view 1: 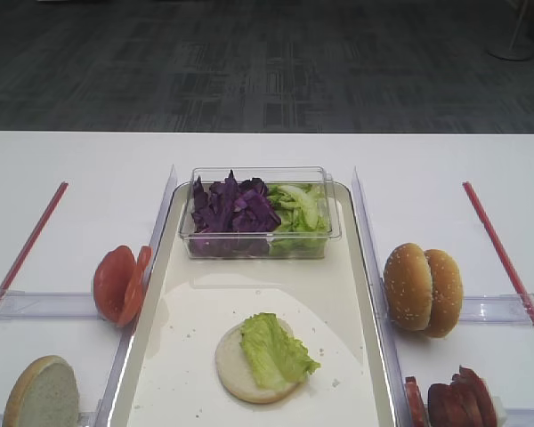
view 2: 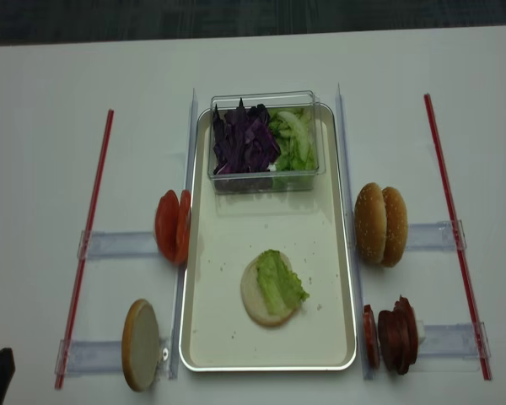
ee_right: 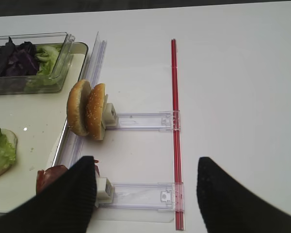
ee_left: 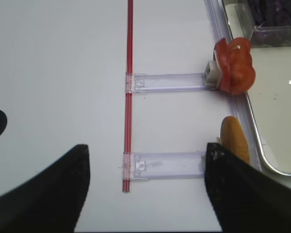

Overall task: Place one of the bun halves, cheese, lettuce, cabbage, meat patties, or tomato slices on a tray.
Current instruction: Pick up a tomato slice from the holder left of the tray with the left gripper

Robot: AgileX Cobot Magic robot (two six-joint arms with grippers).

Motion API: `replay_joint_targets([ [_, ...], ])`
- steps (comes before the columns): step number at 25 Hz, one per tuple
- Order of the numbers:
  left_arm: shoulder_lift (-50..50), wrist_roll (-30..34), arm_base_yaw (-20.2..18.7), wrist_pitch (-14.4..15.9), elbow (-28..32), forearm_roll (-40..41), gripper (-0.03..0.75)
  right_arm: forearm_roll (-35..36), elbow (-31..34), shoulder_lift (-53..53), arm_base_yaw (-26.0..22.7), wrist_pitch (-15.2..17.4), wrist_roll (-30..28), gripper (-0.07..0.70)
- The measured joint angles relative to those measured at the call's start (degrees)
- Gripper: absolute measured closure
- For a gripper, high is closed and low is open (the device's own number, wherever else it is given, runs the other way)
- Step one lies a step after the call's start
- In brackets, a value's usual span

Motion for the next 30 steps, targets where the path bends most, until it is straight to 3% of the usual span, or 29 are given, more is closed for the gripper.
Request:
replay_joint_targets([
  [4,4.65,-2.37,-0.74,0.00,-3.04,0.00,0.240,0.00,0.00,0.00,0.00,0.00,0.00,0.153],
  [16,18.67,-3.74,-1.12,4.47,-10.18,0.00,0.240,0.00,0.00,0.00,0.00,0.00,0.00,0.153],
  [30,42.00,-2.82,-1.12,4.28,-17.78,0.72,0.240,0.00,0.00,0.00,0.00,0.00,0.00,0.153],
])
